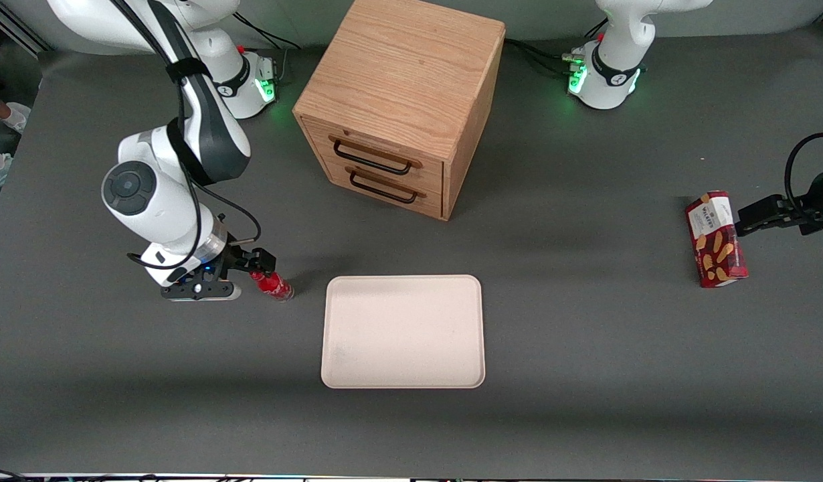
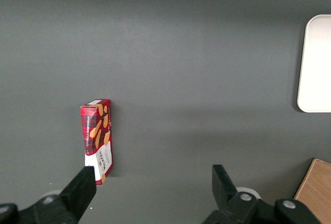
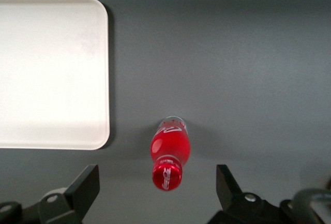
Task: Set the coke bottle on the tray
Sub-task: 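Lower the open right gripper around the bottle's body and close it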
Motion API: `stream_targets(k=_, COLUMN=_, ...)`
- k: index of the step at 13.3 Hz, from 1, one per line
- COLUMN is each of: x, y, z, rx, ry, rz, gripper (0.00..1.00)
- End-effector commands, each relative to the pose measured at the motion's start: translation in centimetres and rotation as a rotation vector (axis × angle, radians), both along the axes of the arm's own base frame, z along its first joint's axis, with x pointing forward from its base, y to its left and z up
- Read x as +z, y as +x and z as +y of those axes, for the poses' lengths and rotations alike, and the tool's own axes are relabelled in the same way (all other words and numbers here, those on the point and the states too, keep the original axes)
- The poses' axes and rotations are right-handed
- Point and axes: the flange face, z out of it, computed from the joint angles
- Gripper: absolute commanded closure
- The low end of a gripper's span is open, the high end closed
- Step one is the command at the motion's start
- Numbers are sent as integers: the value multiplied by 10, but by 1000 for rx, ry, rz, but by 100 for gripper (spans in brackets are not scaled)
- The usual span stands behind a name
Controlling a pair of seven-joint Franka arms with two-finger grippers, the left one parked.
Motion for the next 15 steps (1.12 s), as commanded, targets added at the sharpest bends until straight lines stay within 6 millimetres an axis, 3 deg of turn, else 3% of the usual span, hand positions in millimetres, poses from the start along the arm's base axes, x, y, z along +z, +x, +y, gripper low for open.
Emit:
stream_targets(k=1, x=-21, y=-19, z=-9, rx=10, ry=25, rz=-46, gripper=0)
stream_targets(k=9, x=-27, y=-14, z=-19, rx=36, ry=13, rz=-56, gripper=3)
stream_targets(k=12, x=-28, y=-14, z=-20, rx=33, ry=12, rz=-53, gripper=49)
stream_targets(k=13, x=-26, y=-14, z=-20, rx=31, ry=14, rz=-54, gripper=58)
stream_targets(k=15, x=-26, y=-14, z=-18, rx=22, ry=16, rz=-51, gripper=65)
